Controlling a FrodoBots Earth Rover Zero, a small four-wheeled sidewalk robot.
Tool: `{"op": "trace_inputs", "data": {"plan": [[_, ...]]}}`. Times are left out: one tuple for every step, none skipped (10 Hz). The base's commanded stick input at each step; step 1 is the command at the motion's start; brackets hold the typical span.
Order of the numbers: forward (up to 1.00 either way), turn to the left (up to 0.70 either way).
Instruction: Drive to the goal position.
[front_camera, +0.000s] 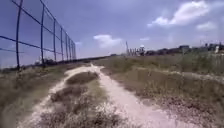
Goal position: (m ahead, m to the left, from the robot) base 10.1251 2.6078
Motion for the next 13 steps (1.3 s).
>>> {"op": "trace_inputs", "data": {"plan": [[0.50,0.00],[0.50,0.00],[0.50,0.00],[0.50,0.00],[0.50,0.00],[0.50,0.00],[0.50,0.00],[0.50,0.00],[0.50,0.00],[0.50,0.00],[0.50,0.00],[0.50,0.00],[0.50,0.00]]}}
